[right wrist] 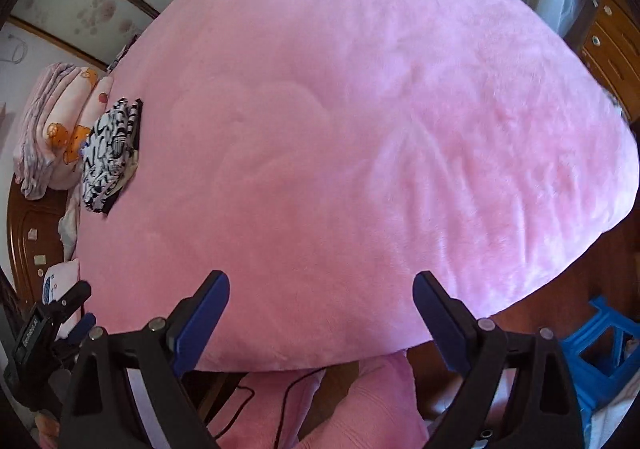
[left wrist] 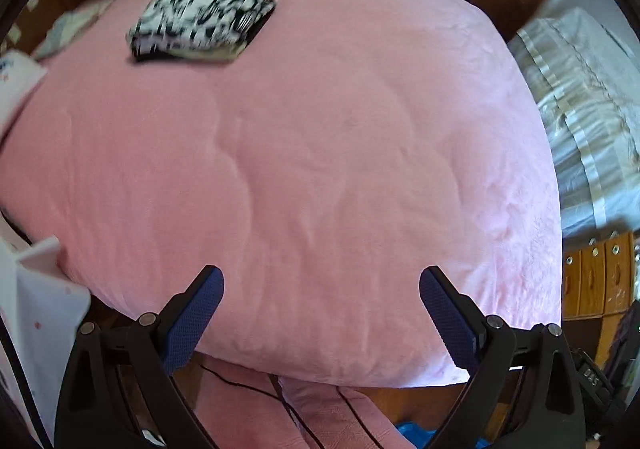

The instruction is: Fold large clothes

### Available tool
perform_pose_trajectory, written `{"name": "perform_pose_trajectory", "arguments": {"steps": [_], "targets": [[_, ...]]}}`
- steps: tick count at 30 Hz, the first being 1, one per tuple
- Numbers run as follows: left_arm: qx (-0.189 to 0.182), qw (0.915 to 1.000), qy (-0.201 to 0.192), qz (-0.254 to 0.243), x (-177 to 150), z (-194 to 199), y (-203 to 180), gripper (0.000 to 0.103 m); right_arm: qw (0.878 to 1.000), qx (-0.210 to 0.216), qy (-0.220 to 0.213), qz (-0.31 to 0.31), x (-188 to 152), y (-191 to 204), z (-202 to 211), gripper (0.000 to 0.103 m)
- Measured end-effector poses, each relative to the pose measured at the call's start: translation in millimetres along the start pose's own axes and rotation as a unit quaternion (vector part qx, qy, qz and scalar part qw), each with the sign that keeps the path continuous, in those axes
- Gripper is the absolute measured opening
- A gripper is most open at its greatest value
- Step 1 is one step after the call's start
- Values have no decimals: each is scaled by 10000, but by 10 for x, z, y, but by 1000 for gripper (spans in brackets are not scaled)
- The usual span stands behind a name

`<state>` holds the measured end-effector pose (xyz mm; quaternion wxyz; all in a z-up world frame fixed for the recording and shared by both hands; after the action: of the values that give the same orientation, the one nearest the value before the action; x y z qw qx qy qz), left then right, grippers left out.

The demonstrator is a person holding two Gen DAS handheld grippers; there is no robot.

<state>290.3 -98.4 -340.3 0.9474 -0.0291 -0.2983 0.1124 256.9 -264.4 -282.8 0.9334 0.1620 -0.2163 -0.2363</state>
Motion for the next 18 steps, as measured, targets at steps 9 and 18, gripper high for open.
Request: {"name": "perform_pose_trajectory", "arguments": {"steps": [9,18], "targets": [[-12,9979,-417,-496,241,686,-679,98,9963,89,-176,834,233,475,713,98],[164,9948,-493,-878,207,795,-758,98,9783,-34,-464,2017,107,944,913,103]]}}
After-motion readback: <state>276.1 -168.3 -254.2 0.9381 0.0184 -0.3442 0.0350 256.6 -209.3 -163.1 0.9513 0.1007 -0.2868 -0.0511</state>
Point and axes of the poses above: each gripper's, at about its wrist camera, not at the fingertips, and z roughly against the way its jaws point, y to its left, x to its top, the point moved 10 cm from there along -z, roughly the way its jaws point, and after that the axes turned 11 degrees about -y, right-handed, at the moved point
